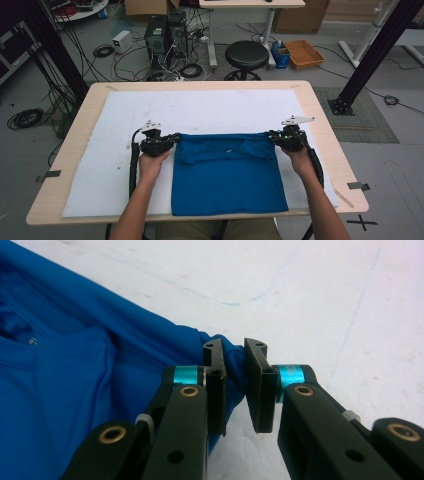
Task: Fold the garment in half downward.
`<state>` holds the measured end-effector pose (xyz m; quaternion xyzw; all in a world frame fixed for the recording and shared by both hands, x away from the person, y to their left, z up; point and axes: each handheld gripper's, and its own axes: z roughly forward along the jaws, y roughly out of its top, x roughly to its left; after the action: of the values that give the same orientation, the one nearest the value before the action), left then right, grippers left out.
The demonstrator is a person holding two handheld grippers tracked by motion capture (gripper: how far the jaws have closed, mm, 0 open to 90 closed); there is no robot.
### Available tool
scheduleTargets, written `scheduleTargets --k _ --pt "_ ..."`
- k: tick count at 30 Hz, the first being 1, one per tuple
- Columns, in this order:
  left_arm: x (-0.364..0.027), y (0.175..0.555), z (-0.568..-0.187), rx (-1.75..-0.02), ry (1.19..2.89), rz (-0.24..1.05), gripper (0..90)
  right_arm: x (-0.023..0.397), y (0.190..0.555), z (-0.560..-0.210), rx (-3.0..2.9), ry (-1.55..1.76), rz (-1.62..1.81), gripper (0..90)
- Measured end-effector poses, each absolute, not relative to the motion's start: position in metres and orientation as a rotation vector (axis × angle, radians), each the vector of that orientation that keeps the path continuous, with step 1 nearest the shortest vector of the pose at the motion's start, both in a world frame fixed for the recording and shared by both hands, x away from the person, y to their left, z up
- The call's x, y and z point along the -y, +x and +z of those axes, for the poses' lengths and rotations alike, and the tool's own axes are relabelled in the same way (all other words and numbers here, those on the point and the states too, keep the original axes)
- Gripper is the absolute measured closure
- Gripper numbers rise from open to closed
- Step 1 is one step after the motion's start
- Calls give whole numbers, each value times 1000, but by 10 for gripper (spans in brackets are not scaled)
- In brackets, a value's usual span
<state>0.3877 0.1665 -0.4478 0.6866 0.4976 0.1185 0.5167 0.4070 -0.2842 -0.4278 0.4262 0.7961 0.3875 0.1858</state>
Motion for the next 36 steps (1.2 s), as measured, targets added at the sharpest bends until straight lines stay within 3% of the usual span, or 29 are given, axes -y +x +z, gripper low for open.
scheduleTargets --k 1,2,3,5,9,11,15,20,22,23,24,25,27,36 --pt "-168 387 -446 -1234 1634 295 592 283 408 -432 -2226 1221 1064 610" --pt "-168 387 -446 -1234 1634 295 535 283 408 -432 -2226 1221 1064 610" --pt "-170 382 -440 -1199 1628 319 517 283 405 -431 -2185 1242 1064 464" --pt "-170 380 -437 -1175 1619 331 509 284 402 -428 -2169 1245 1092 436" --pt "-155 380 -427 -1063 1620 227 488 278 388 -416 -2143 1179 1231 370" --pt "-148 381 -427 -1042 1659 211 489 273 387 -416 -2183 1164 1233 374" --pt "-118 386 -435 -991 1842 215 497 251 390 -423 -2360 1096 1189 468" --pt "-97 392 -443 -968 1967 201 565 231 398 -431 -2458 1099 1128 575" --pt "-92 393 -447 -984 2014 210 685 227 399 -434 -2468 1094 1098 596" --pt "-90 393 -447 -989 2040 229 685 226 400 -435 -2470 1100 1085 634" --pt "-90 393 -447 -979 2042 240 743 224 400 -437 -2472 1105 1079 664" --pt "-90 392 -445 -960 2031 235 848 223 400 -438 -2477 1099 1075 795" --pt "-91 391 -444 -948 2021 228 867 224 398 -437 -2472 1090 1080 841" --pt "-107 370 -434 -815 1896 184 867 234 383 -429 -2430 989 1209 849"
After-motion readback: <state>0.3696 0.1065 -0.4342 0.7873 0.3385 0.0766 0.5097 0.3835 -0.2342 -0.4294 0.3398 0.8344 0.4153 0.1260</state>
